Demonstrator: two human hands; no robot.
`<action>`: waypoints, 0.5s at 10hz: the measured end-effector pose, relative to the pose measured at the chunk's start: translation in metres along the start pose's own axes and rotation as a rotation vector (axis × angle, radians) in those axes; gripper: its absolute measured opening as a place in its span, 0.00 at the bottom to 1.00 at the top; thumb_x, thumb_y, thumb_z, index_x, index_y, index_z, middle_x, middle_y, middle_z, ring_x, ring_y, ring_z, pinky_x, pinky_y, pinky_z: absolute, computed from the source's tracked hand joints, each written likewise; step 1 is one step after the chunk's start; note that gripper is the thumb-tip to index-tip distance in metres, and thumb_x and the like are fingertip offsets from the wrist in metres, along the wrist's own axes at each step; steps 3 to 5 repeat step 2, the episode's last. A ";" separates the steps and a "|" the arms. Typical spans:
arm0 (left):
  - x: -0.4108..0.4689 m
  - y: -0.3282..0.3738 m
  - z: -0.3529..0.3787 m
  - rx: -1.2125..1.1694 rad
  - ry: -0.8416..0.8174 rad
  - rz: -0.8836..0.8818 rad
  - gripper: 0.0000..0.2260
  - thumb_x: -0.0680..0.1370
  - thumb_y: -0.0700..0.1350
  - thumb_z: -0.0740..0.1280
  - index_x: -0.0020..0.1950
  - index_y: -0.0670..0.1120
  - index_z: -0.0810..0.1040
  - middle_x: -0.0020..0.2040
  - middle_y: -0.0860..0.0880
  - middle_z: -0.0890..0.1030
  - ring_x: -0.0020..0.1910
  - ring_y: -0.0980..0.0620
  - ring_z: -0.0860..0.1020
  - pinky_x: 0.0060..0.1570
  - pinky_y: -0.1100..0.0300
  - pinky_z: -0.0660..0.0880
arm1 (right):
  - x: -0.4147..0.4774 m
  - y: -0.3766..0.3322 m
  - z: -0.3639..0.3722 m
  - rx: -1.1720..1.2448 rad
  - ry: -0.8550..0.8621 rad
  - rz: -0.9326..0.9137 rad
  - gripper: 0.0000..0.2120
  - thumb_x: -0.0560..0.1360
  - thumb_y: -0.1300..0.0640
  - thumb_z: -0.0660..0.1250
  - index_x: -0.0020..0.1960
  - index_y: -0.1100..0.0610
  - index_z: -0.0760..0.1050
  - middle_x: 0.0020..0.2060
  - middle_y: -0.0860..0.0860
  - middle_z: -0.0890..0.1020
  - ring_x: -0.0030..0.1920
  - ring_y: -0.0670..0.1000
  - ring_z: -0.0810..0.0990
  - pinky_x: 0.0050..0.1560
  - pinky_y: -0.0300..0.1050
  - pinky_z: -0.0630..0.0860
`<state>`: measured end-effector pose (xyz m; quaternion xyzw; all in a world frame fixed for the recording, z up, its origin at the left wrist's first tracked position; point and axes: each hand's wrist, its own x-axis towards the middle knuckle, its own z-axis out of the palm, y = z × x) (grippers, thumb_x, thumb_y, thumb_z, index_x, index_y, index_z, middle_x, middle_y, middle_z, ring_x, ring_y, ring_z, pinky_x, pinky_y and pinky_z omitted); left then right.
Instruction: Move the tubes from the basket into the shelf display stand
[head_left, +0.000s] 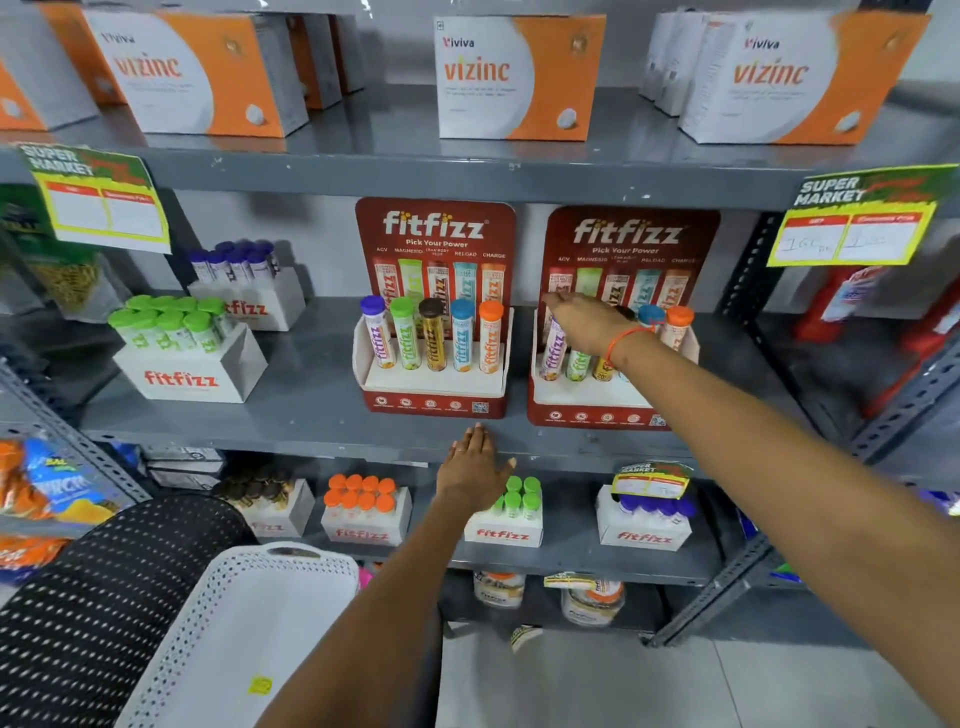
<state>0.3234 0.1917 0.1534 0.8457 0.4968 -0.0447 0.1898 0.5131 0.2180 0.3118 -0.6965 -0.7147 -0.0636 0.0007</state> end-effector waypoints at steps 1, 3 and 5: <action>-0.012 0.025 -0.057 -0.110 -0.022 0.072 0.20 0.81 0.52 0.57 0.60 0.37 0.73 0.61 0.36 0.76 0.59 0.39 0.75 0.59 0.46 0.72 | -0.019 -0.011 -0.007 -0.007 0.067 0.085 0.24 0.72 0.73 0.57 0.68 0.66 0.63 0.64 0.66 0.72 0.66 0.64 0.69 0.66 0.57 0.71; -0.024 0.056 -0.130 -0.147 0.051 0.217 0.14 0.81 0.46 0.59 0.54 0.35 0.77 0.54 0.36 0.80 0.53 0.39 0.78 0.53 0.49 0.74 | -0.042 -0.020 -0.037 0.020 -0.021 0.145 0.11 0.74 0.67 0.59 0.55 0.66 0.74 0.53 0.64 0.79 0.53 0.62 0.78 0.51 0.52 0.76; -0.024 0.056 -0.130 -0.147 0.051 0.217 0.14 0.81 0.46 0.59 0.54 0.35 0.77 0.54 0.36 0.80 0.53 0.39 0.78 0.53 0.49 0.74 | -0.042 -0.020 -0.037 0.020 -0.021 0.145 0.11 0.74 0.67 0.59 0.55 0.66 0.74 0.53 0.64 0.79 0.53 0.62 0.78 0.51 0.52 0.76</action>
